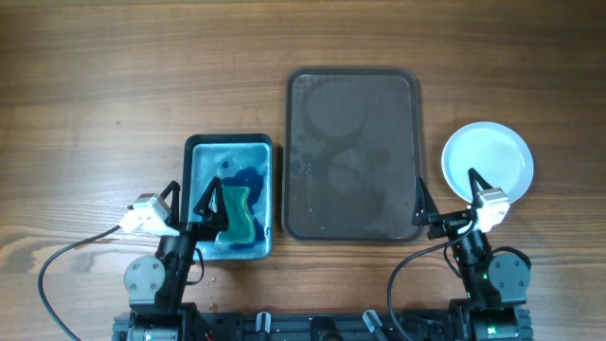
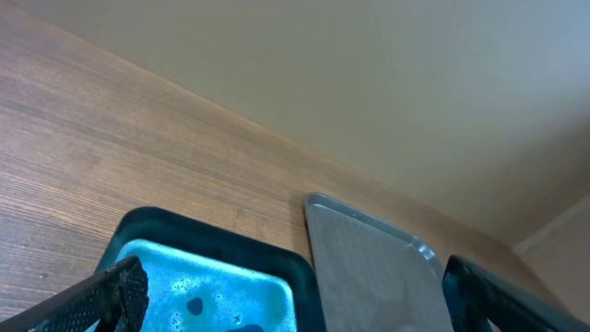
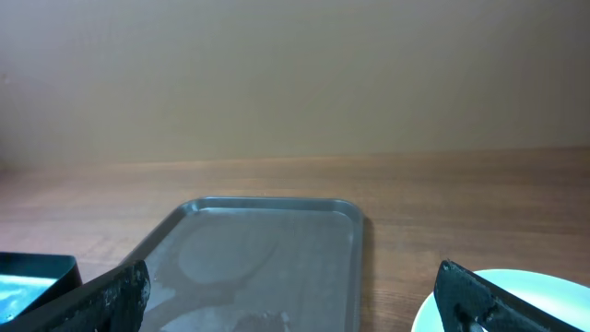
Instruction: Clean dirty plates on tray and stack at the side
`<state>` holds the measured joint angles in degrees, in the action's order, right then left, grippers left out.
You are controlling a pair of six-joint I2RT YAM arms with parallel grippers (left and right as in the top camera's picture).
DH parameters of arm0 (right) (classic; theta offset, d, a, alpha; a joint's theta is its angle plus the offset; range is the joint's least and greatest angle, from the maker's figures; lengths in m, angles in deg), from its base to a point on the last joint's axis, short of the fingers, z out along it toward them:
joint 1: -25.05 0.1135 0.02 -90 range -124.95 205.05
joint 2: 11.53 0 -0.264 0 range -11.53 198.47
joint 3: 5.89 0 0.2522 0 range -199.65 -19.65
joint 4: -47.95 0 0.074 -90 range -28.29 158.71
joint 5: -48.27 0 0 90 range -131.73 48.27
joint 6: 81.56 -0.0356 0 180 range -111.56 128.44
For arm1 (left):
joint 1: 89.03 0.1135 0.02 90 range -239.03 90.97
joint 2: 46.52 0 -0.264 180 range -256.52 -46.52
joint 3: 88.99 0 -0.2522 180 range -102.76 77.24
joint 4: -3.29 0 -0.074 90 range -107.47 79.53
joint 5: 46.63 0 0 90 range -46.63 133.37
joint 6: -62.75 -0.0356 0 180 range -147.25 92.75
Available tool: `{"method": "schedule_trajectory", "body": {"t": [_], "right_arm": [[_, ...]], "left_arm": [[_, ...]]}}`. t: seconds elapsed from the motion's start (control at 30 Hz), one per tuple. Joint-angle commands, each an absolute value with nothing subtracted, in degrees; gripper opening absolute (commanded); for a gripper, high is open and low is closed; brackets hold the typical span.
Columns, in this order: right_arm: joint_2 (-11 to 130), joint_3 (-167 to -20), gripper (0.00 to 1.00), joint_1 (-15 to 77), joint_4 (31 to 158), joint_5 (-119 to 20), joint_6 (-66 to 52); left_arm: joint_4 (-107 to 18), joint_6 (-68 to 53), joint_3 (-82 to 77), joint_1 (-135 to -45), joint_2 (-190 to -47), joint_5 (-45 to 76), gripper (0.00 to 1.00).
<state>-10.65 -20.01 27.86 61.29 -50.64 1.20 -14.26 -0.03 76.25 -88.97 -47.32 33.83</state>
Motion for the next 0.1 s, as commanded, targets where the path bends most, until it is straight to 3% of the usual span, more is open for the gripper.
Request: {"method": "schedule_trajectory", "body": {"t": [0.0, 0.07], "right_arm": [[-11.3, -19.9, 1.00, 27.7, 61.1, -50.3, 0.8], [-11.3, -19.9, 1.00, 27.7, 61.1, -50.3, 0.8]], "left_arm": [[-13.8, -1.1, 76.9, -89.3, -46.9, 32.9, 1.00], [-13.8, -1.1, 76.9, -89.3, -46.9, 32.9, 1.00]]}}
